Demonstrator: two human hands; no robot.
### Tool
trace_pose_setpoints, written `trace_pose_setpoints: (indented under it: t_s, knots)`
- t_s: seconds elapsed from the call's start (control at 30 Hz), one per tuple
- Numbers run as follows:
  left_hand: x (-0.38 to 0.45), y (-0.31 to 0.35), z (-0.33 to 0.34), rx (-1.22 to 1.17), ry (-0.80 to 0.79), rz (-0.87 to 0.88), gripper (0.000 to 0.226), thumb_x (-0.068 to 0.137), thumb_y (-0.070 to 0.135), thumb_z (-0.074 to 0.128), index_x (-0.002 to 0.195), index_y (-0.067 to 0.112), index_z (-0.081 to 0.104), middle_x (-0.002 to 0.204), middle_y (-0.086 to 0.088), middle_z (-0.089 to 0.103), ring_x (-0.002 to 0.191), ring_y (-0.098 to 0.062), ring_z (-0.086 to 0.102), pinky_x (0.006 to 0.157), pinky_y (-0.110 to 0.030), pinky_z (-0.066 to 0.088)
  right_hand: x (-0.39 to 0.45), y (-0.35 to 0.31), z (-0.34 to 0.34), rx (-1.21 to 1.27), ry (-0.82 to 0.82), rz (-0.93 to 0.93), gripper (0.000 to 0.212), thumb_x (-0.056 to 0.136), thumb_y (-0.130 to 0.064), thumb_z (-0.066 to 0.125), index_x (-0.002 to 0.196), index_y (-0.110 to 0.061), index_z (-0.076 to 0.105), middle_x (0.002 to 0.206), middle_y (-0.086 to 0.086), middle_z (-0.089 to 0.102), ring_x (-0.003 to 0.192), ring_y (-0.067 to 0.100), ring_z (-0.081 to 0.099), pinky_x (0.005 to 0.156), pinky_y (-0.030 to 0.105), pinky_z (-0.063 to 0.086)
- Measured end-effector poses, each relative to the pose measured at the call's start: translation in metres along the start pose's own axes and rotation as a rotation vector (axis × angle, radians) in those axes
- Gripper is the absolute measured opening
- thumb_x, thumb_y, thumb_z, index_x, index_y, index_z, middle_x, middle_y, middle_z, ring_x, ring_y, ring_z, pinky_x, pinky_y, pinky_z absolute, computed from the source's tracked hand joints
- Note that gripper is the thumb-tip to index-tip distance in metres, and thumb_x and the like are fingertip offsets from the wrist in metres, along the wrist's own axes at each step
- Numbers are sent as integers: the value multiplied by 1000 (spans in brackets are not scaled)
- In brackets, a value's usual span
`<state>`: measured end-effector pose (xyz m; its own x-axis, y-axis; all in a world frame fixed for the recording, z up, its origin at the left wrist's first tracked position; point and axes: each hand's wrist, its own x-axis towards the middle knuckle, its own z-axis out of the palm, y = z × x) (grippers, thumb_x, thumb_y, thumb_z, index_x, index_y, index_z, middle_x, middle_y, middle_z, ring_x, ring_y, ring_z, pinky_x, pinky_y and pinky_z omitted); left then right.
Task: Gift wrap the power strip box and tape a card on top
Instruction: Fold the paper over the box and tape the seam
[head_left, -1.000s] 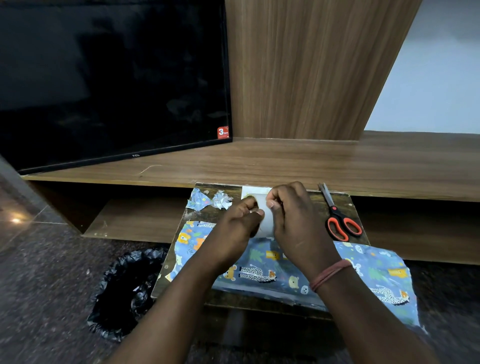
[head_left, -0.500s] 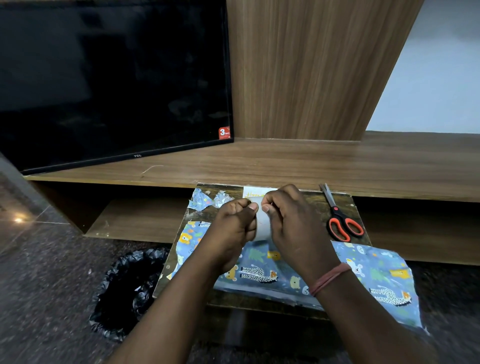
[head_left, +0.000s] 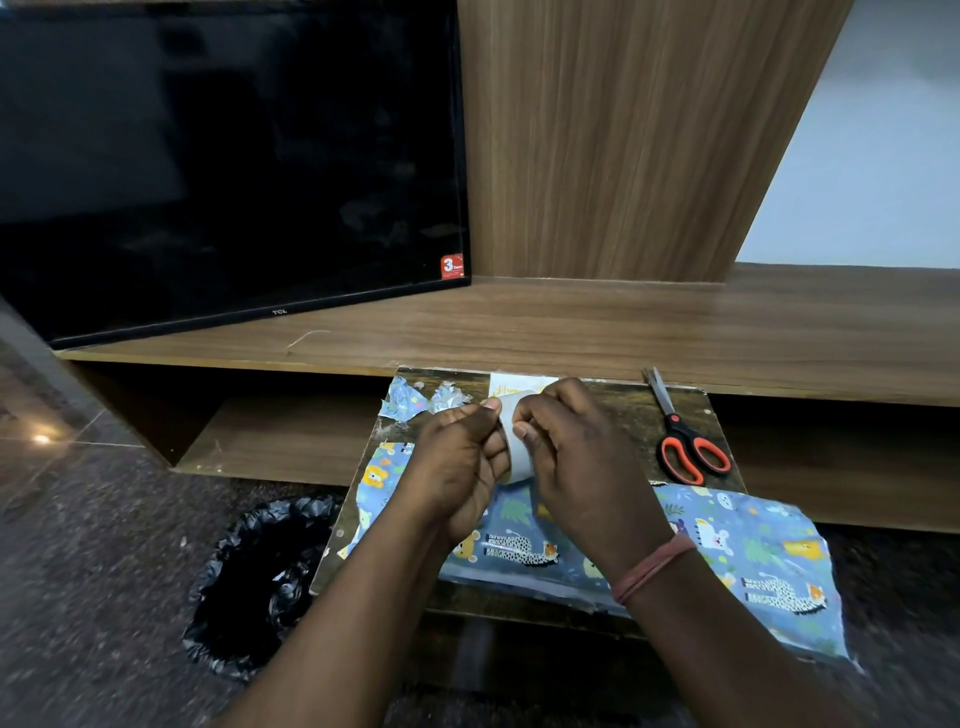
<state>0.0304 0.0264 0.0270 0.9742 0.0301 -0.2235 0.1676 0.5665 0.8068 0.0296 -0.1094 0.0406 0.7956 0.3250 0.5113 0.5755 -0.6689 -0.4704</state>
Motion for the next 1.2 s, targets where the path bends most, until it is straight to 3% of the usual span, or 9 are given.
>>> trace_pose_setpoints:
  t_s: [0.07,0.13,0.27,0.57,0.73,0.9,1.03,1.13,1.2]
  knots:
    - [3,0,-1,-59,30,13,12,101,8,56,107,-1,53,100,-21,51,79,-21,58,70,-35,57,0,0,0,0,-1,-5,7,98,-16,58,93,-18,61,95,-3,47,78,18,51,64,36,44]
    - [6,0,-3,-122,61,-13,31,96,14,61,122,3,48,118,-19,38,86,-21,46,73,-38,44,-1,-1,1,2,-7,-19,7,97,-14,60,92,-18,62,94,-3,46,76,17,51,63,34,43]
    - [11,0,-8,-200,142,-70,33,99,13,58,129,2,49,124,-17,41,109,-33,41,84,-40,41,-3,-2,3,-1,-12,-32,6,96,-13,62,92,-17,64,93,-4,45,75,15,49,61,32,44]
    - [10,3,-9,-256,81,-131,13,106,6,46,102,2,57,132,-31,55,103,-26,60,95,-35,48,-2,-1,4,-33,-28,-69,7,97,-17,61,92,-14,65,93,-1,48,76,17,50,63,26,38]
    - [5,6,-5,-275,116,-157,16,106,5,44,99,2,58,121,-24,58,93,-21,64,90,-30,54,-2,0,6,-63,-41,-82,6,97,-17,62,94,-14,66,91,-2,51,76,18,53,63,28,43]
    - [4,8,-5,-267,138,-160,19,106,2,44,90,3,56,83,-13,66,72,-14,68,65,-23,58,-1,1,5,-63,-90,-106,2,96,-17,64,98,-15,66,93,-2,52,78,18,56,65,27,42]
    - [2,10,-3,-253,82,-157,18,103,-6,45,92,-2,58,78,-15,70,70,-15,71,69,-23,60,-1,1,5,-87,-48,-78,3,94,-15,68,96,-17,68,86,-4,52,72,16,55,61,24,36]
    - [1,8,-1,-238,75,-139,14,97,-14,47,92,-9,59,84,-19,66,75,-18,68,71,-24,60,-2,2,3,-18,-20,-73,11,92,-11,68,99,-18,72,83,-4,57,74,7,58,64,19,42]
    - [3,5,-2,-225,84,-128,14,96,-14,48,91,-5,57,84,-15,57,77,-16,58,69,-23,55,-1,2,3,-31,-21,-86,10,91,-11,65,95,-17,72,81,-3,58,76,13,64,64,27,50]
